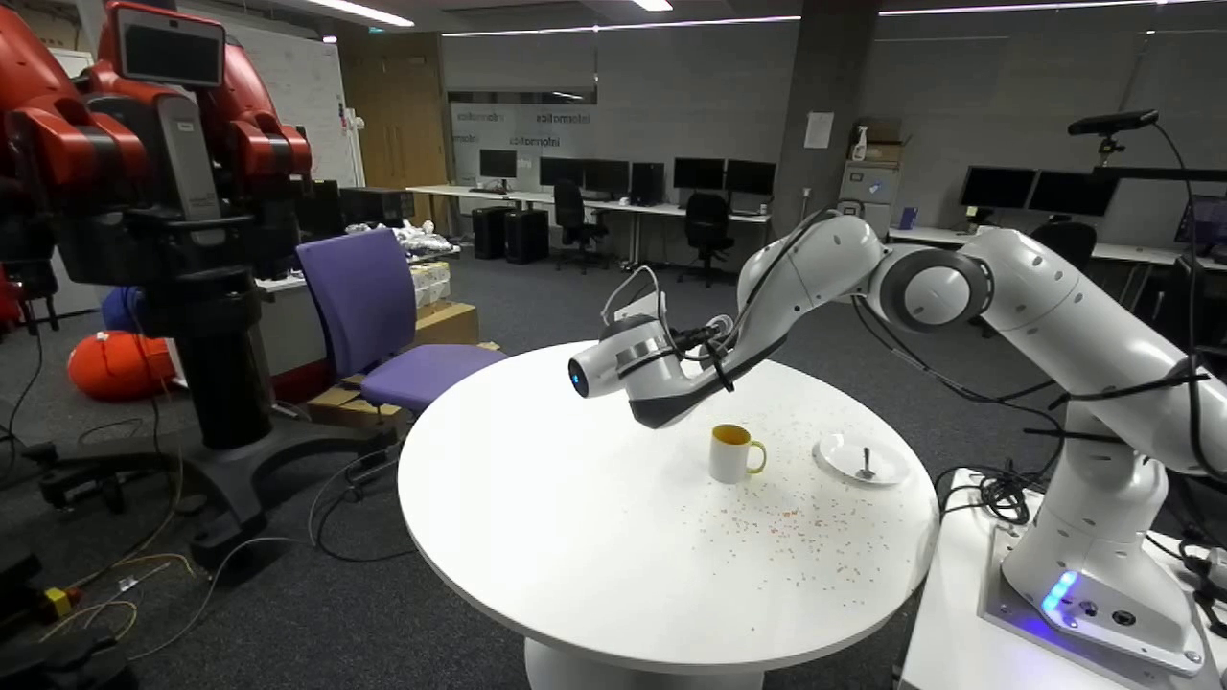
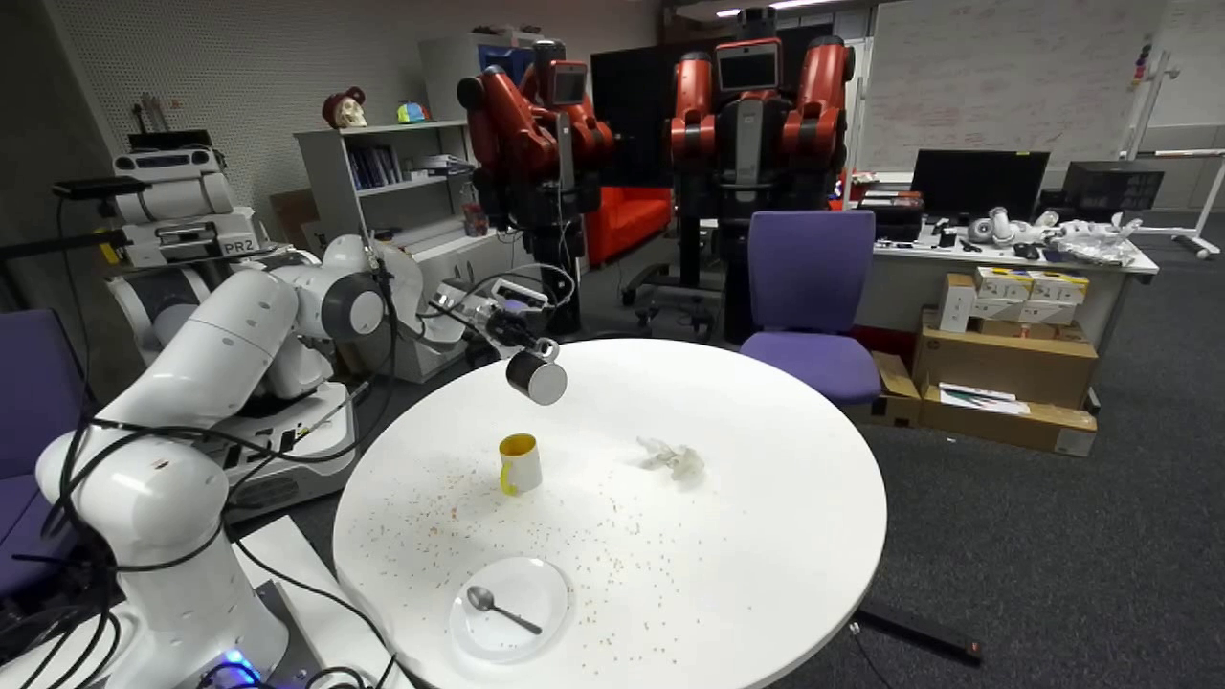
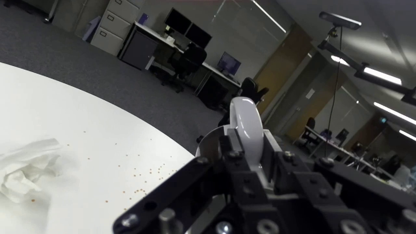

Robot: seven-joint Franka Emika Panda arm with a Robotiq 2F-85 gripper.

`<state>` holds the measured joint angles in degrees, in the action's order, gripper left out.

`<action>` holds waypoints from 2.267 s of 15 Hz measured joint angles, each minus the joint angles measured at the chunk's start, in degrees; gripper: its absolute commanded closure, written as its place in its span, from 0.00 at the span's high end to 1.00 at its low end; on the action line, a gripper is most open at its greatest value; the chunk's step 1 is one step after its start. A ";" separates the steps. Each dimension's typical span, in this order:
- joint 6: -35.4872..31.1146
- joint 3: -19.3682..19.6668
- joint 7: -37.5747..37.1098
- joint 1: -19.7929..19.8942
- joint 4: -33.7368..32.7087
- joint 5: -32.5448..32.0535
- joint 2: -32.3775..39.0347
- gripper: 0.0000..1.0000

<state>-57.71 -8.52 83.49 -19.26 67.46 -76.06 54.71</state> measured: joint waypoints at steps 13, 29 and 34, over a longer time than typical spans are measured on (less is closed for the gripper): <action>-0.44 -1.41 -10.69 7.52 -16.89 24.19 -5.02 0.05; -38.34 0.11 -45.48 24.14 7.97 56.01 -20.84 0.05; -58.51 3.57 -57.11 23.87 21.77 57.44 -24.83 0.05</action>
<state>-116.22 -4.95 26.38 4.61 89.24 -18.61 29.88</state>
